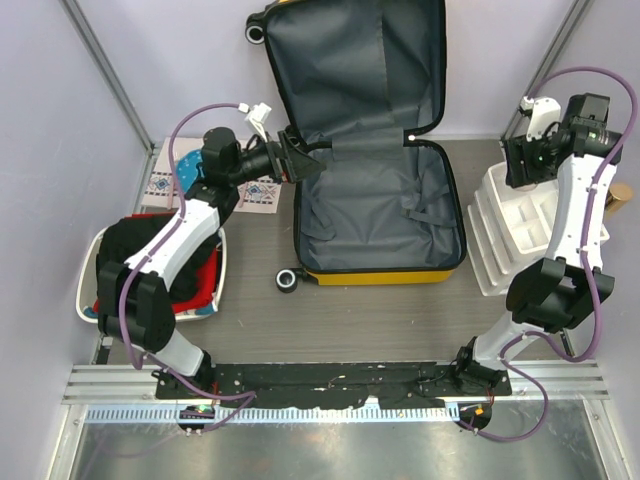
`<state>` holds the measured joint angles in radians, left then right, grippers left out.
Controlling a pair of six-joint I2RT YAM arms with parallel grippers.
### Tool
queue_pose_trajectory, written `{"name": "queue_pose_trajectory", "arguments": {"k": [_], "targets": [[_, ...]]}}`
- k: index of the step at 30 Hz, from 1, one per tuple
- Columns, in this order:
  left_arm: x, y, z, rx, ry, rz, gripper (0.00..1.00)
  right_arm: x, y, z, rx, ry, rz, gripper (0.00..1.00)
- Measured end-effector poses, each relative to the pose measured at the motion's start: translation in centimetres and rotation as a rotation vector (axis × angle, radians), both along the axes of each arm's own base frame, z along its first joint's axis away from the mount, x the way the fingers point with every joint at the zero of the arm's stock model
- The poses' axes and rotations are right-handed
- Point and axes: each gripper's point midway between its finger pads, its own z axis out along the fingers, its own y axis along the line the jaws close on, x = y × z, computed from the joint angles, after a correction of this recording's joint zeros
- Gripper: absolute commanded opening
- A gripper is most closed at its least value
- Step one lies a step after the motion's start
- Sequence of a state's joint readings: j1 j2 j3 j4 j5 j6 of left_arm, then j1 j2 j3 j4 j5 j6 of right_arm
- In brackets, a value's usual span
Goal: Open, take out, and arrange the luggage
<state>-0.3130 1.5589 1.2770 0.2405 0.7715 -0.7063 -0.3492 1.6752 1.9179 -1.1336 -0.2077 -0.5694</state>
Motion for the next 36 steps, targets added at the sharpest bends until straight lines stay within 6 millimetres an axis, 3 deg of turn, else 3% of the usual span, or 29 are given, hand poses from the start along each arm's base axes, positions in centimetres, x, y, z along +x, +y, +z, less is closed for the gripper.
{"name": "queue_pose_trajectory", "arguments": {"k": [6, 10, 12, 21, 25, 30, 34, 36], "targets": [[0.4, -0.2, -0.9, 0.005, 0.019, -0.007, 1.00, 0.0, -0.3, -1.7, 0.009, 0.022, -0.008, 0.52], [0.4, -0.2, -1.2, 0.007, 0.025, -0.008, 1.00, 0.4, -0.4, -2.2, 0.011, 0.014, -0.005, 0.78], [0.5, -0.2, -1.2, 0.007, 0.025, -0.007, 1.00, 0.5, -0.4, -2.3, 0.015, 0.010, -0.009, 0.86], [0.4, -0.2, -1.5, 0.020, 0.029, -0.008, 1.00, 1.1, -0.3, -1.7, 0.024, -0.019, -0.020, 0.88], [0.5, -0.1, -1.7, 0.055, 0.044, -0.009, 1.00, 1.7, 0.1, 0.4, 0.044, -0.079, -0.014, 0.89], [1.4, 0.3, -0.8, 0.130, 0.072, -0.014, 1.00, 3.5, 1.7, 5.0, 0.064, -0.217, 0.008, 0.89], [2.4, 2.2, -0.7, 0.239, 0.105, 0.001, 1.00, 5.9, 4.8, 8.1, 0.121, -0.328, 0.046, 0.91], [3.1, 3.5, -1.0, 0.300, 0.116, 0.028, 1.00, 7.2, 6.9, 8.7, 0.160, -0.363, 0.075, 0.91]]}}
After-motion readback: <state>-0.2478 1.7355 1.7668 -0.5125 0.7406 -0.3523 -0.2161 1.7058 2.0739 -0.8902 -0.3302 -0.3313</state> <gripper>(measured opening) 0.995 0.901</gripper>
